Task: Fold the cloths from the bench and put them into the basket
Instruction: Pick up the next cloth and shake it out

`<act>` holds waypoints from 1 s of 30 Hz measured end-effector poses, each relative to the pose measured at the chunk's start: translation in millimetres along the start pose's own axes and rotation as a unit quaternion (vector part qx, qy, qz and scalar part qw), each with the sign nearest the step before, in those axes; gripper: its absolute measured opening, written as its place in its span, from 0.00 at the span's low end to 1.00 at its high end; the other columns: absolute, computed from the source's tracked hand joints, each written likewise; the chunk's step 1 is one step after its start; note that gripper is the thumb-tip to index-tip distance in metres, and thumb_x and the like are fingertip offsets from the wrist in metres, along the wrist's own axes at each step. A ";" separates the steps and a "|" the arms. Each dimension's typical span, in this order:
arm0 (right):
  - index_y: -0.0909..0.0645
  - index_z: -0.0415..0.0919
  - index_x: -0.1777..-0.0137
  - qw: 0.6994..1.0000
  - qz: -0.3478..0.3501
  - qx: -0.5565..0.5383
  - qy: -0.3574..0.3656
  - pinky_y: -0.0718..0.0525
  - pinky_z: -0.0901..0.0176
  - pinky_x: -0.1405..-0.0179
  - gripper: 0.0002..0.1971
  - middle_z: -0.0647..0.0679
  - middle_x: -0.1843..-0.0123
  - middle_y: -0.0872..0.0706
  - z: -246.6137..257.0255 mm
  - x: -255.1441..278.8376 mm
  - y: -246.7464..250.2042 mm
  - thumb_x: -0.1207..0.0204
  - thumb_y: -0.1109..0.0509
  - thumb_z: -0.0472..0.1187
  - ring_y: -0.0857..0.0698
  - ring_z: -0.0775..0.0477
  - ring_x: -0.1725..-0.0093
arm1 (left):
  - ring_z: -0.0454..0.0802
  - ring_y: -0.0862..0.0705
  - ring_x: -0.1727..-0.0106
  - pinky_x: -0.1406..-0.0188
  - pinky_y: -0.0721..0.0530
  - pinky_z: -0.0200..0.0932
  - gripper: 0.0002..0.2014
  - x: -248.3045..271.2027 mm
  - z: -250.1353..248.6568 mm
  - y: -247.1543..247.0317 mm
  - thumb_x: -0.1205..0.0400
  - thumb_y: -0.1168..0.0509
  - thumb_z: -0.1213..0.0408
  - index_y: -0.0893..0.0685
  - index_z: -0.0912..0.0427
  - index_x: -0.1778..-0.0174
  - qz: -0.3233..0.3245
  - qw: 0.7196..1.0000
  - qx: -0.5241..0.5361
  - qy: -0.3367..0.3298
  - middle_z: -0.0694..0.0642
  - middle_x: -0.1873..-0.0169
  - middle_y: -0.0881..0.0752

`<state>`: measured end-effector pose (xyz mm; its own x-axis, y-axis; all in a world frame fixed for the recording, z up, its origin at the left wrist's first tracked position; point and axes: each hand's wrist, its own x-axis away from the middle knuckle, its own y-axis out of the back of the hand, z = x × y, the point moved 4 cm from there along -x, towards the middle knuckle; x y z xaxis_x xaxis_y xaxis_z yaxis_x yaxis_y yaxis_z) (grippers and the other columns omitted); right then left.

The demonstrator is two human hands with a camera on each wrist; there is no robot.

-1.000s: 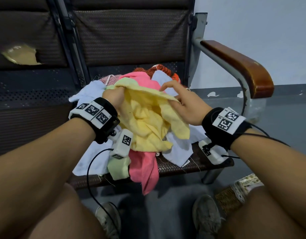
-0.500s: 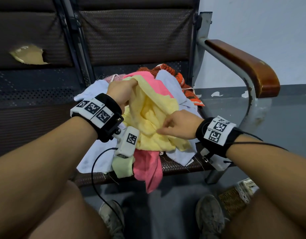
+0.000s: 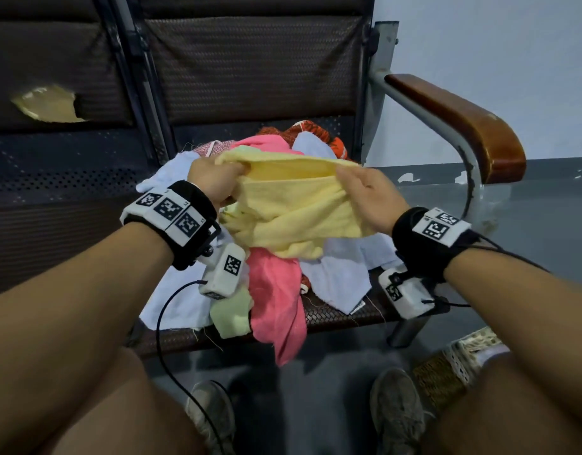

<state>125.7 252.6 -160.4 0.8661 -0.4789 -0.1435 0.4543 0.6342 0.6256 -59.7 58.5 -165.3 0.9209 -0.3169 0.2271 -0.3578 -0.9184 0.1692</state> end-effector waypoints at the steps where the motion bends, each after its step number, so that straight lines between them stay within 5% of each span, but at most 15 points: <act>1: 0.18 0.41 0.63 1.000 0.010 0.018 0.020 0.21 0.58 0.60 0.20 0.55 0.67 0.19 0.5 0.7 4.1 0.18 0.32 0.57 0.19 0.52 0.64 | 0.51 0.15 0.62 0.69 0.14 0.40 0.05 -1.5 1.5 2.5 0.23 0.29 0.62 0.15 0.56 0.52 -0.010 1.000 0.004 -0.001 0.54 0.63 0.14; 3: 0.27 0.46 0.71 0.988 0.059 0.124 0.067 0.30 0.66 0.72 0.22 0.55 0.73 0.26 -0.2 3.4 7.1 0.27 0.22 0.56 0.26 0.52 0.71 | 0.49 0.15 0.64 0.76 0.16 0.36 0.08 -5.1 3.7 8.7 0.19 0.34 0.64 0.17 0.58 0.46 -0.028 1.000 0.009 0.004 0.52 0.63 0.16; 6: 0.22 0.43 0.66 0.954 0.149 0.256 0.052 0.29 0.55 0.66 0.18 0.48 0.70 0.24 -13.6 6.8 3.6 0.23 0.25 0.54 0.25 0.47 0.68 | 0.45 0.14 0.64 0.74 0.15 0.36 0.16 -9.8 4.7 14.9 0.16 0.39 0.68 0.20 0.64 0.32 -0.037 0.999 0.020 -0.002 0.51 0.62 0.17; 9: 0.23 0.38 0.67 0.941 0.169 0.293 0.024 0.30 0.51 0.64 0.22 0.44 0.71 0.24 -23.1 11.1 0.8 0.14 0.35 0.50 0.26 0.44 0.68 | 0.53 0.10 0.59 0.67 0.11 0.42 0.12 -8.3 3.7 18.3 0.17 0.42 0.76 0.13 0.63 0.47 -0.035 0.996 0.076 -0.016 0.55 0.66 0.13; 11: 0.23 0.33 0.66 0.961 0.118 0.248 0.000 0.33 0.51 0.67 0.23 0.42 0.72 0.25 -24.3 11.9 5.5 0.13 0.38 0.48 0.26 0.42 0.68 | 0.53 0.10 0.63 0.67 0.11 0.42 0.14 -5.0 1.6 17.8 0.19 0.40 0.78 0.11 0.59 0.54 -0.028 0.995 0.088 -0.040 0.57 0.68 0.10; 14: 0.24 0.26 0.65 0.991 0.009 0.126 -0.047 0.28 0.49 0.65 0.24 0.34 0.70 0.25 -29.1 6.3 20.7 0.13 0.39 0.46 0.25 0.38 0.66 | 0.50 0.12 0.67 0.68 0.12 0.36 0.10 -1.5 0.6 14.6 0.19 0.35 0.78 0.12 0.64 0.47 -0.024 0.996 0.062 -0.059 0.60 0.63 0.12; 18: 0.34 0.41 0.71 0.992 -0.082 0.005 -0.095 0.33 0.54 0.67 0.24 0.47 0.72 0.33 -28.3 1.3 29.6 0.15 0.39 0.52 0.31 0.47 0.70 | 0.46 0.14 0.75 0.71 0.13 0.34 0.07 3.7 -4.8 9.9 0.16 0.35 0.74 0.13 0.65 0.46 -0.005 0.997 0.064 -0.040 0.60 0.65 0.13; 21: 0.30 0.39 0.71 0.997 -0.052 0.033 -0.053 0.33 0.55 0.68 0.24 0.47 0.72 0.31 -24.2 5.3 31.8 0.15 0.37 0.51 0.31 0.49 0.70 | 0.46 0.11 0.75 0.75 0.15 0.35 0.10 9.6 -8.7 9.5 0.15 0.41 0.71 0.15 0.61 0.47 0.034 0.999 0.038 -0.009 0.58 0.67 0.11; 25: 0.16 0.36 0.62 0.981 0.053 0.187 0.011 0.32 0.63 0.70 0.17 0.50 0.75 0.26 -29.7 19.0 38.2 0.15 0.34 0.45 0.27 0.52 0.73 | 0.43 0.15 0.78 0.76 0.17 0.33 0.18 13.1 -17.2 13.4 0.18 0.44 0.79 0.10 0.60 0.49 0.038 0.997 0.045 -0.053 0.53 0.76 0.12; 27: 0.16 0.33 0.59 0.987 0.053 0.150 -0.017 0.30 0.57 0.66 0.17 0.48 0.73 0.25 -35.0 21.2 46.1 0.14 0.36 0.43 0.27 0.50 0.72 | 0.43 0.14 0.72 0.69 0.15 0.32 0.13 16.7 -24.0 9.4 0.16 0.40 0.77 0.11 0.64 0.44 0.070 0.992 0.084 -0.058 0.54 0.70 0.10; 30: 0.16 0.26 0.53 0.995 -0.036 -0.022 -0.094 0.25 0.53 0.58 0.19 0.43 0.63 0.19 -33.3 11.5 68.7 0.14 0.38 0.45 0.21 0.46 0.62 | 0.45 0.15 0.58 0.60 0.14 0.32 0.13 26.8 -40.4 0.4 0.15 0.38 0.74 0.14 0.67 0.37 0.151 0.979 0.123 -0.052 0.57 0.56 0.12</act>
<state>173.8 310.8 -144.5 0.7781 -0.6270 -0.0379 0.5266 0.6184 0.5834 -41.4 59.3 -120.4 0.7939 -0.5939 0.1306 -0.5801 -0.8041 -0.1298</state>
